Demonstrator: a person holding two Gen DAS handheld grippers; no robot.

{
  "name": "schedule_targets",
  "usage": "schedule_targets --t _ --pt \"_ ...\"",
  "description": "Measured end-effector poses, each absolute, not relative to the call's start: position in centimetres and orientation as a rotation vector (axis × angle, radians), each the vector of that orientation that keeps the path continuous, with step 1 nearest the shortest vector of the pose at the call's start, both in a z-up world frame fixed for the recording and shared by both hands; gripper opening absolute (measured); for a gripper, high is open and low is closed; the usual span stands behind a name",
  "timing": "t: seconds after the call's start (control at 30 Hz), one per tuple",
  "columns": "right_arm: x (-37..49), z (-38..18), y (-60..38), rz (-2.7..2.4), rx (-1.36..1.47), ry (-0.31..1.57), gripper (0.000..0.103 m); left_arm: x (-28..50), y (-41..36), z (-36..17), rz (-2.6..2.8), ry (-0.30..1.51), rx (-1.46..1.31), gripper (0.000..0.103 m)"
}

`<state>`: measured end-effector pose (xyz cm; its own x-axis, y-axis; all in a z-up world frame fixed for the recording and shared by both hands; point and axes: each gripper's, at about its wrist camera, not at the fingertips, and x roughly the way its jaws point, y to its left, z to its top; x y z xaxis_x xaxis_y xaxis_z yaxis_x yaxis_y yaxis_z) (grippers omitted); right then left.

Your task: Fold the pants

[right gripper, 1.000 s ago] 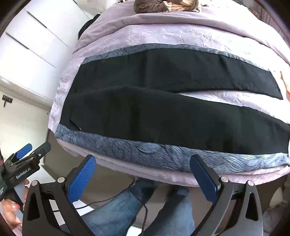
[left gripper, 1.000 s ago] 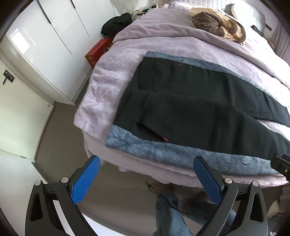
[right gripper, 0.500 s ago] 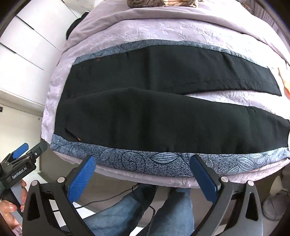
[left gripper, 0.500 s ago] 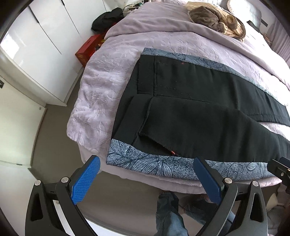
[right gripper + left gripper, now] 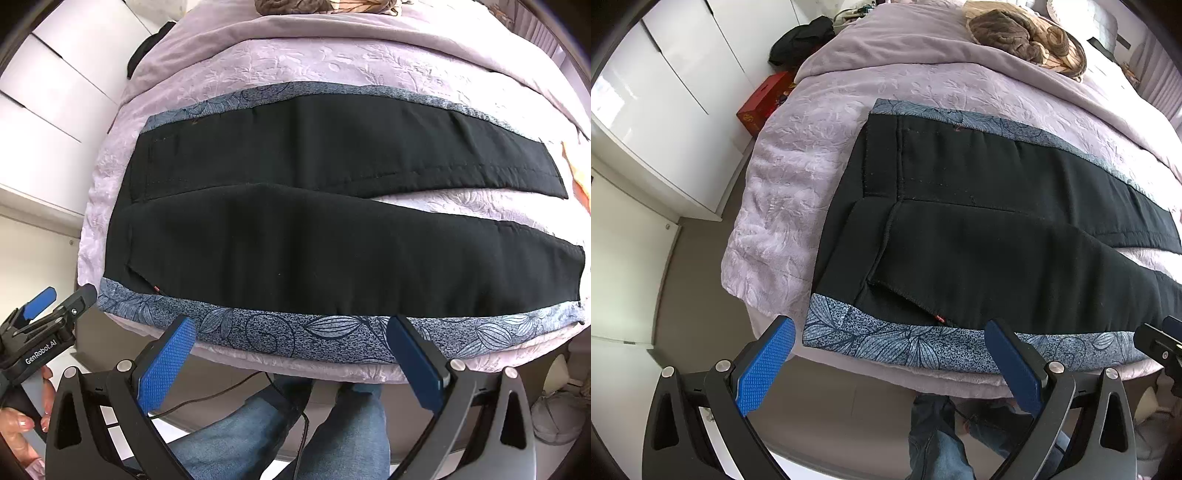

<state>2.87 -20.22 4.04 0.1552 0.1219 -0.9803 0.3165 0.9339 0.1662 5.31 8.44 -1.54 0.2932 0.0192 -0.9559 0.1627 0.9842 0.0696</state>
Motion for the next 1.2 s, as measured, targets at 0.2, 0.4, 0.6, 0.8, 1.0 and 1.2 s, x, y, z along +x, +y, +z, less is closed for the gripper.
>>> schedule_targets --t 0.2,0.4,0.6,0.8,1.0,1.2 --pt "2.93 4.11 -19.91 -0.148 0.367 1.419 0.103 5.18 8.52 -1.56 -0.099 1.267 0.163 0.103" --pt "2.94 4.13 -19.86 -0.147 0.365 1.420 0.103 5.15 8.55 -1.47 -0.104 1.265 0.166 0.103" --pt "2.87 4.17 -19.71 -0.149 0.364 1.418 0.103 5.07 8.52 -1.46 -0.103 1.265 0.165 0.103" --pt "2.70 4.19 -19.69 -0.151 0.367 1.417 0.103 5.08 8.50 -1.47 -0.102 1.266 0.165 0.103" --pt "2.32 4.10 -19.81 -0.155 0.380 1.414 0.103 4.63 8.45 -1.59 -0.109 1.274 0.173 0.103" --pt "1.96 3.62 -19.95 -0.153 0.408 1.411 0.103 4.50 8.39 -2.29 -0.122 1.283 0.174 0.103"
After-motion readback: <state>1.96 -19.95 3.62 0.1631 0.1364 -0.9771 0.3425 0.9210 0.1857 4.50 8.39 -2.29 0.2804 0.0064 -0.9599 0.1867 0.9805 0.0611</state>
